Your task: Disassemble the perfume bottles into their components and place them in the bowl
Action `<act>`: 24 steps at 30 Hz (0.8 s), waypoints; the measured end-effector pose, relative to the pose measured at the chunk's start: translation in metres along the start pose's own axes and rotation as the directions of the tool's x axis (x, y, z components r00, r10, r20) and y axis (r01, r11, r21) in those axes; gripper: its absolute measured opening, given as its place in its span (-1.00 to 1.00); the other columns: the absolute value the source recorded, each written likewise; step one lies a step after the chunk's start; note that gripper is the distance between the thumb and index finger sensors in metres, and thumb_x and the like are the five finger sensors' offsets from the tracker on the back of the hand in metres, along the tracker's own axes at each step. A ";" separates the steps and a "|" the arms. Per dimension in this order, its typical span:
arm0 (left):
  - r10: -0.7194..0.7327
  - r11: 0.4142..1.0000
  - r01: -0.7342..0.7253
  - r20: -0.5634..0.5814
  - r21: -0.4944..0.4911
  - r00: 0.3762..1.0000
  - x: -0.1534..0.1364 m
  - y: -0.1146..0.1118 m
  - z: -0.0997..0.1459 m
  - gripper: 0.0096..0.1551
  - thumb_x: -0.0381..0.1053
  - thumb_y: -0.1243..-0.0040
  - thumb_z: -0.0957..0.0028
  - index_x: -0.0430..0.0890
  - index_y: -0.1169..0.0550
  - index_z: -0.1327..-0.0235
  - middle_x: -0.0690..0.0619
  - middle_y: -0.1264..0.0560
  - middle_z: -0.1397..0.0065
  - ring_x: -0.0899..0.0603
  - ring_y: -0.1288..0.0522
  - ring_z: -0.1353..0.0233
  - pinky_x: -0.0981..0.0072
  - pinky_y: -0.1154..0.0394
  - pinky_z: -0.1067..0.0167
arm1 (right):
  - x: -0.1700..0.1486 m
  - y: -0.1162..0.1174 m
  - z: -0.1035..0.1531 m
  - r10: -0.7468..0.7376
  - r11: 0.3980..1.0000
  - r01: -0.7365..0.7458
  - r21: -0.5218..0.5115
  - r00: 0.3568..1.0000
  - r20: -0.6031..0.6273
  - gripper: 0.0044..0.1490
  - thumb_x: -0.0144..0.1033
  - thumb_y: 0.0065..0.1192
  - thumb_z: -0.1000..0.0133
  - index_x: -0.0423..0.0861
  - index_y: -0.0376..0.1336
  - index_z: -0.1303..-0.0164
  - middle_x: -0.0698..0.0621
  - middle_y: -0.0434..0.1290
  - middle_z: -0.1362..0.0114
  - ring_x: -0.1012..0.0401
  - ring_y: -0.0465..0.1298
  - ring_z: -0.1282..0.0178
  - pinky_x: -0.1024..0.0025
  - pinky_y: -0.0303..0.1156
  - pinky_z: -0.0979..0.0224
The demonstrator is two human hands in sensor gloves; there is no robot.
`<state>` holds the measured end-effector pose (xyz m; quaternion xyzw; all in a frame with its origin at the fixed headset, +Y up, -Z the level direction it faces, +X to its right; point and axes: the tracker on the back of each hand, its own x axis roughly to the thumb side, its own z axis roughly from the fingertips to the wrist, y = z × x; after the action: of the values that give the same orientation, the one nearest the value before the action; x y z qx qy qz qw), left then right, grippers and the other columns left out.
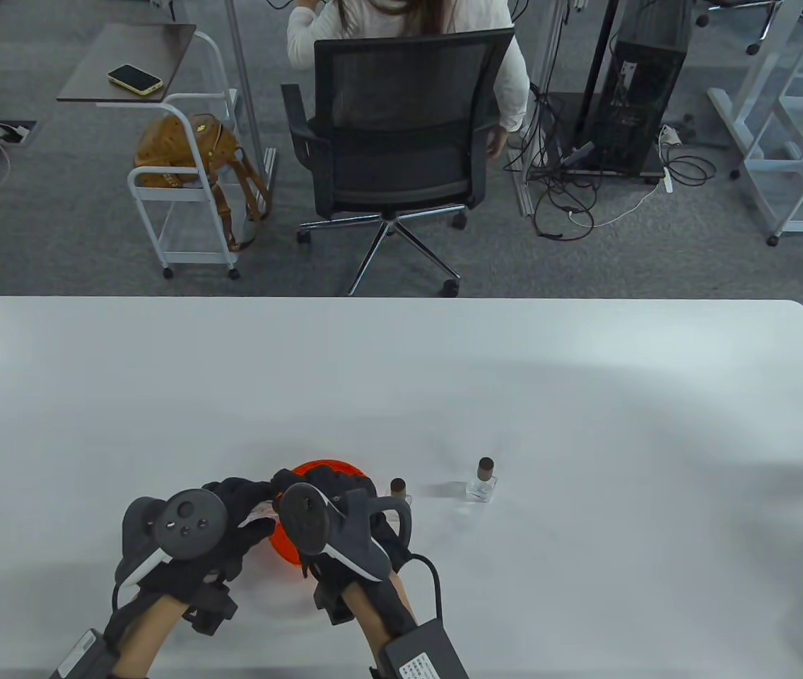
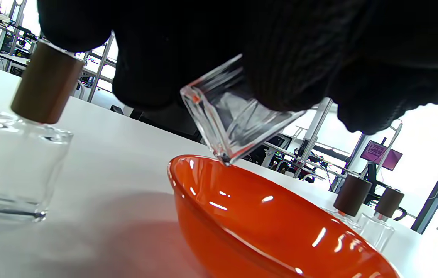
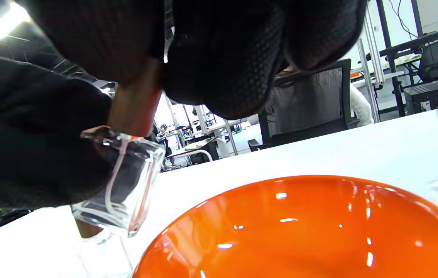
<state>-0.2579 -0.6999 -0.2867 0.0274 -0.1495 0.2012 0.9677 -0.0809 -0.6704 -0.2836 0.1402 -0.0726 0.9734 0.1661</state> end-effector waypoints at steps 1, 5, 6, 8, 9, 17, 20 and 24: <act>-0.005 1.000 0.005 0.003 0.000 1.000 0.000 0.000 0.000 -0.40 0.06 -0.45 0.12 -0.04 -0.66 -0.23 -0.13 -0.68 -0.29 -0.27 -0.68 -0.21 -0.28 -0.44 -0.25 | -0.001 0.000 0.001 -0.022 0.999 0.022 -0.024 1.000 -0.003 -0.40 0.06 0.32 0.11 0.25 0.39 -0.19 0.14 0.60 -0.21 0.22 0.69 -0.07 -0.06 0.47 -0.40; 0.011 1.000 -0.011 0.025 0.005 1.000 0.003 0.000 0.001 -0.40 0.06 -0.44 0.11 -0.05 -0.66 -0.24 -0.15 -0.66 -0.30 -0.28 -0.69 -0.20 -0.29 -0.44 -0.24 | -0.001 -0.002 0.002 -0.014 0.993 0.013 -0.117 1.000 -0.005 -0.47 0.09 0.35 0.16 0.24 0.47 -0.02 0.17 0.67 -0.06 0.26 0.73 0.07 -0.02 0.51 -0.35; 0.004 1.000 -0.004 0.024 0.009 1.000 0.003 0.001 0.001 -0.40 0.06 -0.43 0.11 -0.05 -0.65 -0.24 -0.14 -0.66 -0.31 -0.27 -0.69 -0.20 -0.28 -0.45 -0.24 | -0.001 -0.001 0.002 -0.020 0.995 0.020 -0.097 1.000 -0.002 -0.43 0.07 0.37 0.16 0.22 0.44 -0.08 0.16 0.64 -0.12 0.25 0.72 0.02 -0.03 0.50 -0.36; 0.011 1.000 -0.011 0.019 0.009 1.000 0.002 0.002 0.002 -0.40 0.06 -0.42 0.10 -0.05 -0.65 -0.24 -0.14 -0.66 -0.30 -0.27 -0.70 -0.20 -0.28 -0.45 -0.24 | -0.001 0.000 0.001 -0.064 0.996 0.063 -0.066 0.998 -0.015 -0.32 0.00 0.40 0.16 0.13 0.34 -0.22 0.11 0.57 -0.25 0.22 0.69 -0.07 -0.05 0.47 -0.39; 0.020 1.000 -0.021 0.021 0.013 1.000 0.001 0.002 0.002 -0.40 0.06 -0.42 0.10 -0.05 -0.65 -0.24 -0.15 -0.66 -0.30 -0.27 -0.70 -0.20 -0.28 -0.46 -0.23 | -0.001 0.000 0.001 -0.075 0.996 0.074 -0.058 0.997 -0.012 -0.32 -0.03 0.40 0.15 0.12 0.34 -0.22 0.09 0.56 -0.28 0.23 0.69 -0.08 -0.06 0.47 -0.39; -0.006 1.000 0.006 0.046 -0.004 0.999 0.003 -0.002 0.001 -0.40 0.07 -0.42 0.10 -0.03 -0.64 -0.24 -0.13 -0.67 -0.32 -0.28 -0.72 -0.22 -0.27 -0.48 -0.22 | -0.001 0.002 0.003 -0.012 0.997 0.013 -0.081 1.000 0.018 -0.42 0.07 0.34 0.16 0.21 0.41 -0.10 0.17 0.64 -0.10 0.28 0.72 0.06 -0.02 0.51 -0.35; 0.014 1.000 -0.015 0.047 0.011 0.999 0.002 0.001 0.001 -0.41 0.07 -0.41 0.10 -0.04 -0.64 -0.23 -0.14 -0.68 -0.30 -0.27 -0.73 -0.20 -0.26 -0.49 -0.21 | -0.002 0.002 0.003 -0.067 0.996 0.068 -0.063 0.998 0.008 -0.35 -0.03 0.38 0.14 0.15 0.34 -0.20 0.10 0.55 -0.29 0.25 0.69 -0.08 -0.04 0.48 -0.38; 0.015 1.000 -0.015 0.051 0.001 0.999 0.001 0.002 0.003 -0.41 0.07 -0.41 0.10 -0.03 -0.64 -0.24 -0.13 -0.67 -0.32 -0.28 -0.73 -0.21 -0.27 -0.48 -0.21 | -0.001 0.001 0.005 -0.006 0.989 0.009 -0.149 1.000 0.022 -0.42 0.15 0.24 0.14 0.21 0.45 -0.05 0.19 0.68 0.00 0.31 0.74 0.16 0.01 0.55 -0.30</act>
<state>-0.2581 -0.6981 -0.2838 0.0321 -0.1742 0.2078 0.9620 -0.0788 -0.6731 -0.2793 0.1381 -0.1464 0.9630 0.1790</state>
